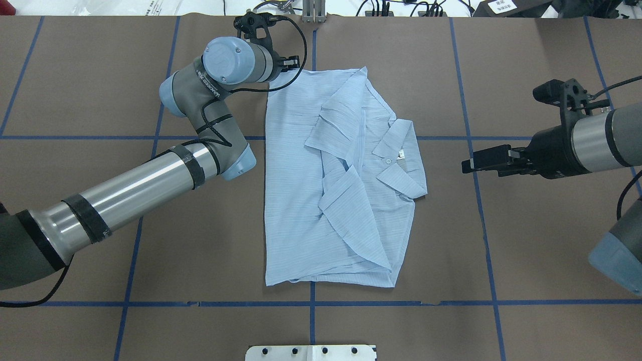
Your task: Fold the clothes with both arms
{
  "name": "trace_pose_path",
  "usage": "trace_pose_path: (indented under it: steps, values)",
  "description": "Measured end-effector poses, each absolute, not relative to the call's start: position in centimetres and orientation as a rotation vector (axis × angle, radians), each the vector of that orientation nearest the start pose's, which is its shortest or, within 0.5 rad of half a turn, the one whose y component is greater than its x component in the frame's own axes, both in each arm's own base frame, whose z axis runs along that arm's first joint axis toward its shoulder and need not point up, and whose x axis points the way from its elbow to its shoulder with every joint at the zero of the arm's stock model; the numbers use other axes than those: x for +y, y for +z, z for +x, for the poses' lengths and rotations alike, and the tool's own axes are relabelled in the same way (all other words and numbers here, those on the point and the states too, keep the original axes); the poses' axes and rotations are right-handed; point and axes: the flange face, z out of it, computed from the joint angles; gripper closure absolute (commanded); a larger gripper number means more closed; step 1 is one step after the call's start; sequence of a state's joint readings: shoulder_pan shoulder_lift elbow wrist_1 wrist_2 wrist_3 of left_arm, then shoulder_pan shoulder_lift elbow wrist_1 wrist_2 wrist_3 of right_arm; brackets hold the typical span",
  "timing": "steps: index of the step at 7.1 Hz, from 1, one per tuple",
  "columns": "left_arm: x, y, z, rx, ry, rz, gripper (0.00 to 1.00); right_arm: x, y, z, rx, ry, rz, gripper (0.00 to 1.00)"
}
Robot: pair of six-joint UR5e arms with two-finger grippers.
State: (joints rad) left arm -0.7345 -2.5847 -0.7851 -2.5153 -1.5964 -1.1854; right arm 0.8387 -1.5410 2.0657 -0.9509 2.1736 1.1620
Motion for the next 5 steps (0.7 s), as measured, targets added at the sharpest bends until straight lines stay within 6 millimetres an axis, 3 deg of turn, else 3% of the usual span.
trace_pose_path:
  steps: [2,3,5]
  values:
    - [-68.3,24.1,52.8,1.063,-0.269,0.587,0.00,-39.9,32.3,-27.0,-1.218,0.003,0.212,0.00]
    - [-67.0,25.6,50.6,1.091,-0.244,0.559,0.00,-39.4,32.0,-28.1,-1.217,-0.012,0.212,0.00]
    - [-61.6,30.1,45.2,1.135,-0.191,0.511,0.00,-37.8,31.8,-31.8,-1.179,-0.013,0.261,0.00]
